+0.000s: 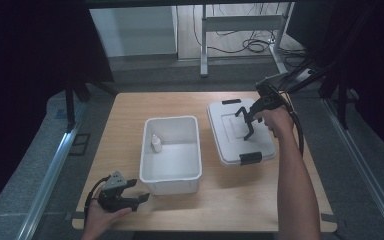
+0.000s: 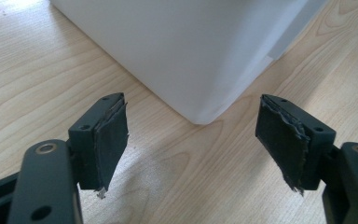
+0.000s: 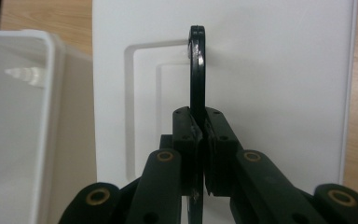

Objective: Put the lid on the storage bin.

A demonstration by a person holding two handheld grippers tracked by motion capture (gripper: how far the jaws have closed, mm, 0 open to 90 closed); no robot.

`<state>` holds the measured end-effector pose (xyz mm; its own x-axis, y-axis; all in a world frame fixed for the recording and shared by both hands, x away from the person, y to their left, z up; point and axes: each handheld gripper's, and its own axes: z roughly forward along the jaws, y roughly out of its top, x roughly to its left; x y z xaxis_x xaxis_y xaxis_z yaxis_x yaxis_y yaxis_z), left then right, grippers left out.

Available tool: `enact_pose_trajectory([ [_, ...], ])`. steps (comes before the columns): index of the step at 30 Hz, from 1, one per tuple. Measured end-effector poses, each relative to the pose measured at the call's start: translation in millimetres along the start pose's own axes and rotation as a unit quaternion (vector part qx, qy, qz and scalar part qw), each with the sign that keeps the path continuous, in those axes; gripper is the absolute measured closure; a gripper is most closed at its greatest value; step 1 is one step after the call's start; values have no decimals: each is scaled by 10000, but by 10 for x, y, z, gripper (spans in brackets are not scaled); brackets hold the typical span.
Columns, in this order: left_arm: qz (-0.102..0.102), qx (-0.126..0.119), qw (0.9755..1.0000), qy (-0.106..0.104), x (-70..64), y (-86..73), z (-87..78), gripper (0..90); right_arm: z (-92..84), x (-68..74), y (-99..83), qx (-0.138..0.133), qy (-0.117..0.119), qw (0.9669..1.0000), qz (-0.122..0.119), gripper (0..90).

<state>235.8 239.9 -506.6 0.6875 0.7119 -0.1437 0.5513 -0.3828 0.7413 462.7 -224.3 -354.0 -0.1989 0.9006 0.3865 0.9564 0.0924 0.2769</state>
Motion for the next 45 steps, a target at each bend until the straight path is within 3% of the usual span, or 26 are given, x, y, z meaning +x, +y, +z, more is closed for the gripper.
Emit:
enact_pose_trajectory([
  [7,2,-46,10000,-4,-7,3,-28,254,-282,251,-87,-119,91,9999,41,853],
  [15,20,-104,9999,-54,0,16,-51,255,-382,441,-150,-197,169,9996,85,854],
  [18,45,-136,9999,-65,-12,29,-63,254,-363,615,-195,-185,275,9994,36,853],
  [20,71,-131,9999,-70,-24,32,-64,255,-356,657,-205,-180,332,9993,6,853],
  [21,71,-129,9999,-69,-27,32,-63,255,-341,752,-221,-172,400,9991,-3,853],
  [22,75,-123,9999,-68,-26,31,-61,255,-341,752,-221,-172,400,9991,-3,853],
  [24,74,-118,9999,-64,-27,29,-57,255,-309,909,-238,-153,412,9990,43,853],
  [25,71,-118,9999,-66,-28,28,-55,255,-309,909,-238,-153,412,9990,43,853],
  [26,74,-119,9999,-69,-28,26,-53,255,-269,1009,-247,-135,409,9990,87,854],
  [27,72,-117,9999,-71,-28,24,-50,255,-269,1009,-247,-135,409,9990,87,854],
  [32,59,-107,9999,-102,-28,15,-35,255,-101,1280,-253,-33,373,9993,64,854],
  [38,84,-167,9998,-92,-25,11,-50,255,-1,1459,-251,-67,478,9988,38,854],
  [45,119,-129,9998,-117,-41,13,-24,255,89,1566,-269,-54,483,9987,129,853],
])
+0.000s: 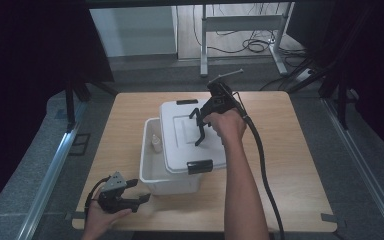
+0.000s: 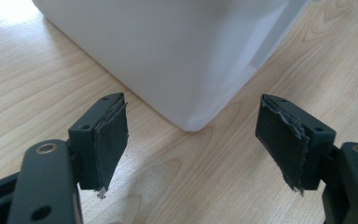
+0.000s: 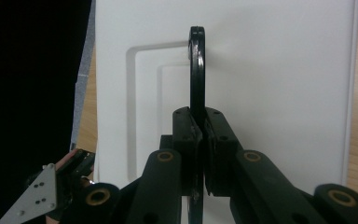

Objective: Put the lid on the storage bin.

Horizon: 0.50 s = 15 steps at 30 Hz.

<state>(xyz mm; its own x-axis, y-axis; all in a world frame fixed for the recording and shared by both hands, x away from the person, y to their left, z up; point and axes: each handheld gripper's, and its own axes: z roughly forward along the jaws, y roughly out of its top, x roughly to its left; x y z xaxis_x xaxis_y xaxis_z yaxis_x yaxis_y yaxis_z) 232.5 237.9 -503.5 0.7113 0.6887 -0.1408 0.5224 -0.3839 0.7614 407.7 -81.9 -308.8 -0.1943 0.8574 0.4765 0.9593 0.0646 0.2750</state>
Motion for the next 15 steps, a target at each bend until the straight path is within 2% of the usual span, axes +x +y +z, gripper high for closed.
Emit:
enact_pose_trajectory([
  [7,10,-69,10000,-31,-4,-7,-16,254,142,149,-32,-6,73,9999,91,853],
  [9,9,-75,10000,-36,-5,-7,-17,254,204,245,-52,19,117,9999,102,854],
  [15,-11,-87,10000,-46,5,-13,-24,254,330,388,-106,110,32,9999,85,855],
])
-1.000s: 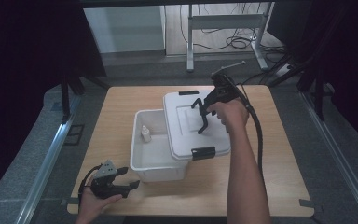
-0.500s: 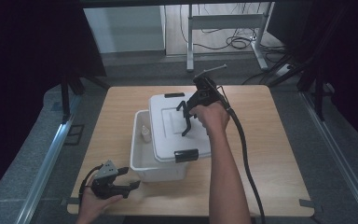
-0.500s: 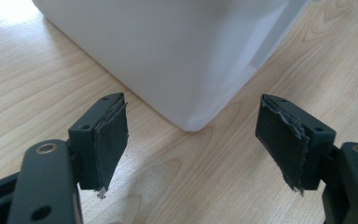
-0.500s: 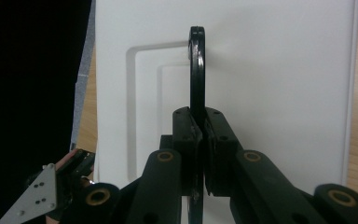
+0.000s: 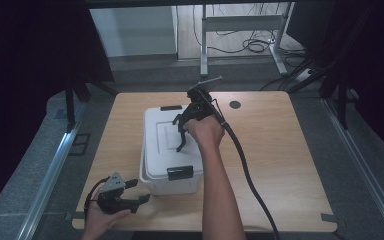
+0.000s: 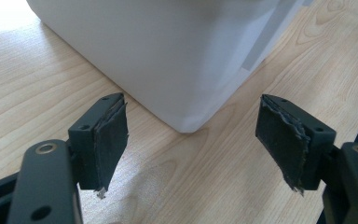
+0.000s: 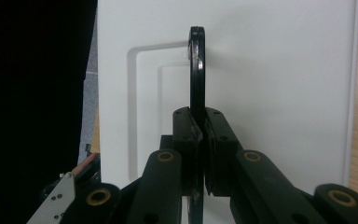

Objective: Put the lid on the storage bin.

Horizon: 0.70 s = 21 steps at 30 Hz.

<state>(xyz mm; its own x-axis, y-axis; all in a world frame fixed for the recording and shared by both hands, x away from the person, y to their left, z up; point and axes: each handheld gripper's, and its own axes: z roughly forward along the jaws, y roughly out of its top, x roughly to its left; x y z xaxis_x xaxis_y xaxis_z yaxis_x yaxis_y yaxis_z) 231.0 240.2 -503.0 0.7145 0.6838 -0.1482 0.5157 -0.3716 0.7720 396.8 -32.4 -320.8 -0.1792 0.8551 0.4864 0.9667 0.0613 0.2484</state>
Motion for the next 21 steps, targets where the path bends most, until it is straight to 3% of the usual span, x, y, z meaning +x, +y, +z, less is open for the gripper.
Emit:
enact_pose_trajectory([
  [9,-24,-42,10000,-19,12,-3,-22,254,135,91,-67,-91,-37,9998,177,855],
  [15,-16,-25,10000,-8,27,-8,-16,254,269,0,-52,-69,68,9994,339,854],
  [21,2,3,10000,-20,15,-6,-5,254,272,-78,-63,-199,282,9984,456,852],
])
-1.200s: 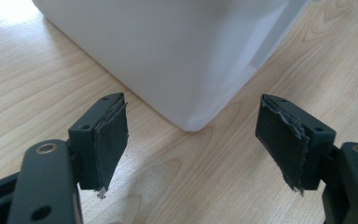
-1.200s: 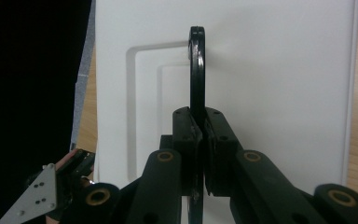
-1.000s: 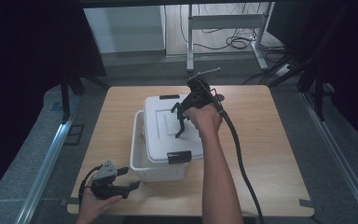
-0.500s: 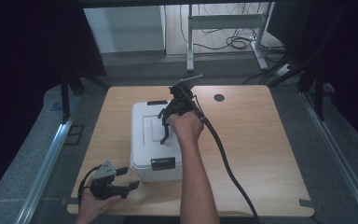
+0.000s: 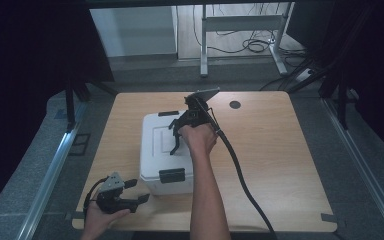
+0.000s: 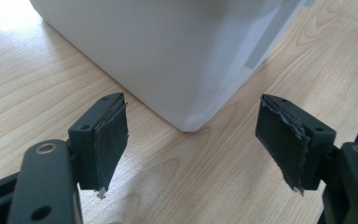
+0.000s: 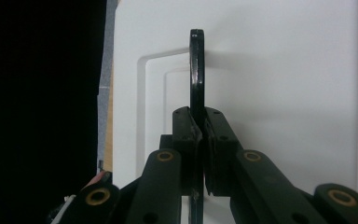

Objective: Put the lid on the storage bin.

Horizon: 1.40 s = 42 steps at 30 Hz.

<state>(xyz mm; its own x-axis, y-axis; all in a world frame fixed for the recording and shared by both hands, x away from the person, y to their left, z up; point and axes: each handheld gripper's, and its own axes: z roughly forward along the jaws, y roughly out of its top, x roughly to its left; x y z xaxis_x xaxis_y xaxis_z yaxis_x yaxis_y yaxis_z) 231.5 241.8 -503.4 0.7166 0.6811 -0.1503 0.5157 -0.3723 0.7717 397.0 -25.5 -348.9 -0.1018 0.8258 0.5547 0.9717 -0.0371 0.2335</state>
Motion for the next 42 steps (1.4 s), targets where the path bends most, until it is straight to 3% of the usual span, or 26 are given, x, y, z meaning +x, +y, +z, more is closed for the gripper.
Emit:
enact_pose_trajectory([
  [12,1,23,10000,-26,-6,3,15,254,3,13,-66,-149,20,9997,202,854],
  [18,-3,14,10000,-25,5,4,12,254,38,-58,-71,-106,33,9997,228,853],
  [23,0,38,10000,-26,7,3,25,254,98,-107,-62,-24,214,9996,208,827],
  [24,3,35,10000,-29,5,3,25,254,102,-104,-58,-38,170,9997,141,739],
  [27,8,38,10000,-25,6,2,23,254,98,-113,-45,-40,150,9998,95,712],
  [30,14,50,10000,-14,12,3,23,254,50,-115,-7,-114,232,9997,-39,612],
  [33,11,68,10000,16,17,4,28,254,-15,-112,41,-147,374,9991,-168,574],
  [35,16,78,10000,19,12,3,33,254,-33,-108,76,-104,526,9978,-381,534],
  [38,26,102,9999,55,9,-3,33,254,-16,-106,87,-88,517,9970,-571,510],
  [42,30,138,9998,109,23,-9,32,254,21,-108,114,-45,691,9938,-875,474],
])
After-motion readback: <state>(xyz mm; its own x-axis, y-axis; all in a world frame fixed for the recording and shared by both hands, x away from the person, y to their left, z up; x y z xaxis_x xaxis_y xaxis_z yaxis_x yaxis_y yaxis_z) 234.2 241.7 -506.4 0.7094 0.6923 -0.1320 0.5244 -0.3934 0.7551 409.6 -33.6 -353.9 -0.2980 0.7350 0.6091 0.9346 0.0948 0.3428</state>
